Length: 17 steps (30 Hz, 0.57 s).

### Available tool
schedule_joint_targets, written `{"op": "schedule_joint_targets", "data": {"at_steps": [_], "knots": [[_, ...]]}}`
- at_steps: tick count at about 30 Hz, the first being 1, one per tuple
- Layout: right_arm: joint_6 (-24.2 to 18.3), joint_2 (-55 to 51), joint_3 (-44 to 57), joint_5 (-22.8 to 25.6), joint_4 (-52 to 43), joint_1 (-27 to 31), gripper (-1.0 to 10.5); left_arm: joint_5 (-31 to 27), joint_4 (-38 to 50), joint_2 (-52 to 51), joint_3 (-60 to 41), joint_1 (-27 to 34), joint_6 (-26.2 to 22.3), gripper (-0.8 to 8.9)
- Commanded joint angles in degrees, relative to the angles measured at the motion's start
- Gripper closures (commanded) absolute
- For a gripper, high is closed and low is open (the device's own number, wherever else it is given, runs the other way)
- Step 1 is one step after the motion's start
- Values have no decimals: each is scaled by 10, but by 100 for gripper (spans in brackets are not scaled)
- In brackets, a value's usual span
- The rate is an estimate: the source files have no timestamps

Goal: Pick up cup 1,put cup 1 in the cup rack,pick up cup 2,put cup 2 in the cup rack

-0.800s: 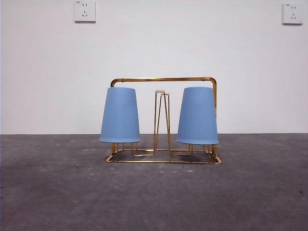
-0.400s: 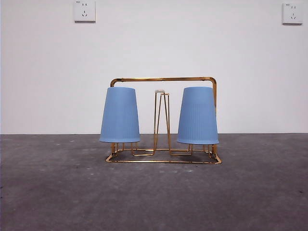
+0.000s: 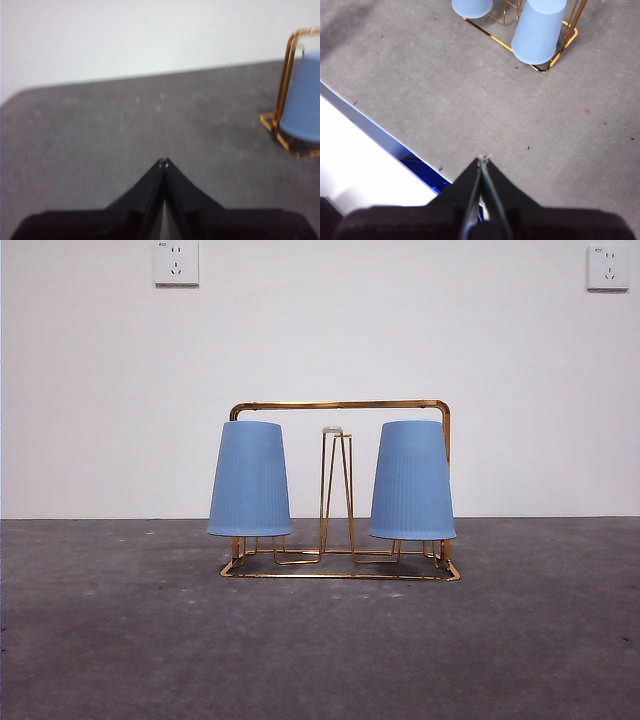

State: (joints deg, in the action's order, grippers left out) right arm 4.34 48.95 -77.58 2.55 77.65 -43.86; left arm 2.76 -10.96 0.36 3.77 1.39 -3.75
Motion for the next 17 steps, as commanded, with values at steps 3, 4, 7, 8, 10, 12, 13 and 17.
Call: {"op": "schedule_joint_targets", "data": {"at_steps": [3,4,7,8,10,12,13,17], "knots": [[6,0,3,0,13,0,945,2,-38,-1,-16,2,12,815],[6,0,3,0,13,0,945,2,-39,-1,-16,2,12,815],[6,0,3,0,13,0,945,7,-38,-2,-16,2,23,815],[6,0,3,0,13,0,945,7,-38,-2,-16,2,30,815],[6,0,3,0,13,0,945,6,-38,-1,-16,2,31,815],[6,0,3,0,13,0,945,6,-38,-1,-16,2,31,815],[6,0,3,0,13,0,945,6,-38,0,-16,2,31,815],[6,0,3,0,13,0,945,6,-38,2,-16,2,31,815]]}}
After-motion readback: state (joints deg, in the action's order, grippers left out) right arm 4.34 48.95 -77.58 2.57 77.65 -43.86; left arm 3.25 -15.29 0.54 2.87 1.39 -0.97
